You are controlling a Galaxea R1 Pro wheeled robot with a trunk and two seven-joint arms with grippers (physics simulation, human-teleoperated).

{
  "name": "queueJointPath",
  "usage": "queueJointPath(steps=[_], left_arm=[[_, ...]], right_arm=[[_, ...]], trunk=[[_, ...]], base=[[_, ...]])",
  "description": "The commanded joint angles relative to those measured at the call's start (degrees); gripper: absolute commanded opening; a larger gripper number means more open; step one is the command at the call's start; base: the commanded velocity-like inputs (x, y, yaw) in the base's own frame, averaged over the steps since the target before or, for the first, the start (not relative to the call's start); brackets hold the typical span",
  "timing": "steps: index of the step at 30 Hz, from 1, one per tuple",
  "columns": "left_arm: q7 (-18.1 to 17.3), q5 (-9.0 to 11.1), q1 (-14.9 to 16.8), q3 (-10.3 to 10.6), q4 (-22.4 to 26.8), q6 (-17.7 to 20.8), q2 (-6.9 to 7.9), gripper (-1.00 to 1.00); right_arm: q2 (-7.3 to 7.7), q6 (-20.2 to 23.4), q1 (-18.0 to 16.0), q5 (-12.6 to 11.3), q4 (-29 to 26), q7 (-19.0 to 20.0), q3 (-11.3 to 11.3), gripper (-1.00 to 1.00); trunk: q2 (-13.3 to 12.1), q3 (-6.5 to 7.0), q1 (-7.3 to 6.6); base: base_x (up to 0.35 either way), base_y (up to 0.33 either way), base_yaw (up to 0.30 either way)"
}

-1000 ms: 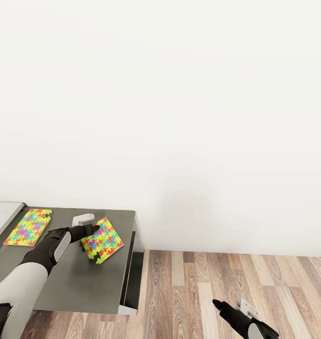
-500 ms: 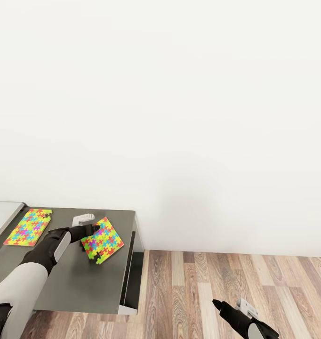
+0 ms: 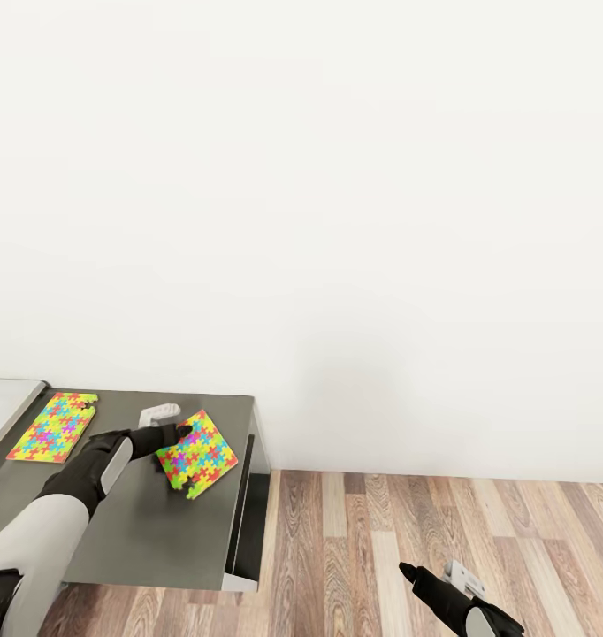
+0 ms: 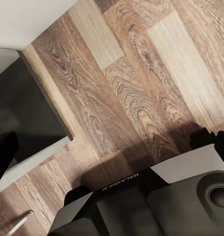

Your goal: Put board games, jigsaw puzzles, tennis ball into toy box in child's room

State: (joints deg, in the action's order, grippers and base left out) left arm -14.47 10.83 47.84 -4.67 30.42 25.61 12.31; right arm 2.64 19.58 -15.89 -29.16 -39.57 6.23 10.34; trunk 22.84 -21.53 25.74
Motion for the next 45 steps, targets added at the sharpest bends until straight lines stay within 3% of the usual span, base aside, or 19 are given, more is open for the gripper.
queueJointPath(steps=[1, 17, 26, 45], left_arm=[[-0.43, 0.13, -0.03, -0.1, -0.27, 0.49, -0.05, 1.0], [-1.26, 0.25, -0.03, -0.08, -0.27, 0.84, -0.1, 1.0], [-4.24, 0.17, -0.03, -0.08, -0.27, 1.02, -0.12, 1.0], [-4.52, 0.16, -0.03, -0.08, -0.27, 1.08, -0.27, 1.0]], right_arm=[[-0.02, 0.37, -0.02, -0.2, -0.07, 0.19, 0.21, 1.0], [0.0, 0.37, -0.02, -0.2, -0.07, 0.19, 0.21, 1.0], [0.0, 0.37, -0.02, -0.2, -0.07, 0.19, 0.21, 1.0], [0.0, 0.37, -0.02, -0.2, -0.07, 0.19, 0.21, 1.0]], trunk=[[0.08, -0.1, 0.04], [0.08, -0.1, 0.04], [0.08, -0.1, 0.04], [0.08, -0.1, 0.04]], base=[[0.0, 0.0, 0.0], [0.0, 0.0, 0.0], [0.0, 0.0, 0.0], [0.0, 0.0, 0.0]])
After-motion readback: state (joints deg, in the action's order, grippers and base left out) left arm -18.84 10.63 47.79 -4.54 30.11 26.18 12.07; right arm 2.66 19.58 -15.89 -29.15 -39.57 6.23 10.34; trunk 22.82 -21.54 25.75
